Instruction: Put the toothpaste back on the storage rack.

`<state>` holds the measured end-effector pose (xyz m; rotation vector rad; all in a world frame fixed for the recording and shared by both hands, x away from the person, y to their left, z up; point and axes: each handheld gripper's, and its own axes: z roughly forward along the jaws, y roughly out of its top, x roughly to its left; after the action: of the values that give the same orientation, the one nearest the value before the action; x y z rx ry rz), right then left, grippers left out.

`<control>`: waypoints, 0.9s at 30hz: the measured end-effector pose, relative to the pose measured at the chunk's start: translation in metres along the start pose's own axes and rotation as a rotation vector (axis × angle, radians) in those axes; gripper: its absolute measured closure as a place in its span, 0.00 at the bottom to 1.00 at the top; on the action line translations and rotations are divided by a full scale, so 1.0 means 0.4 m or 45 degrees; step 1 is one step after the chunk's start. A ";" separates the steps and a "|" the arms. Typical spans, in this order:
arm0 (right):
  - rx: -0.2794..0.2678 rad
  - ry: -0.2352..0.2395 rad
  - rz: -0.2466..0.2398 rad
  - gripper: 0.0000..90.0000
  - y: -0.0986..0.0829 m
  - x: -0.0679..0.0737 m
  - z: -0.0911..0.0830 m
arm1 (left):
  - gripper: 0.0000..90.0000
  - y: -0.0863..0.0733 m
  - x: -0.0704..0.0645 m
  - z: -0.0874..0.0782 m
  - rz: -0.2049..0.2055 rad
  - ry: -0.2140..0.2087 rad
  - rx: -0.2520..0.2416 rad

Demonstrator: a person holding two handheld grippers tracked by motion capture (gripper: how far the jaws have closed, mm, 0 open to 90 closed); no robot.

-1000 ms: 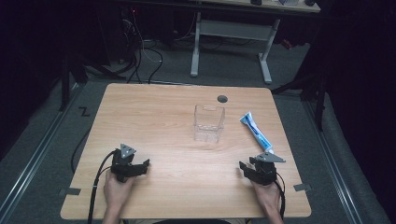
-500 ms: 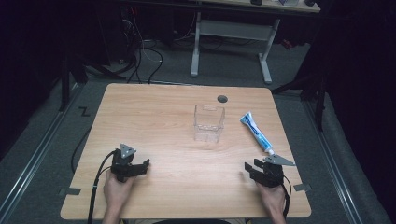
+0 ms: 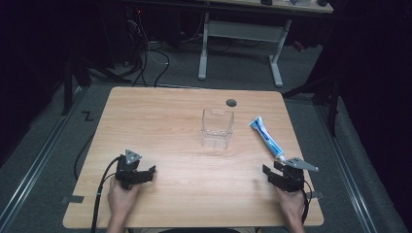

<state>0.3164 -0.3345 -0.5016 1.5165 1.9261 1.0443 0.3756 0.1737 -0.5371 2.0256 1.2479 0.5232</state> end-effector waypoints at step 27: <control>0.042 -0.034 -0.101 0.48 0.134 -0.026 0.030 | 0.21 0.000 0.000 0.000 -0.003 0.000 -0.001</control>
<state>0.3605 -0.3360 -0.4671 1.4511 1.9776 0.9583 0.3756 0.1737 -0.5371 2.0237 1.2498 0.5228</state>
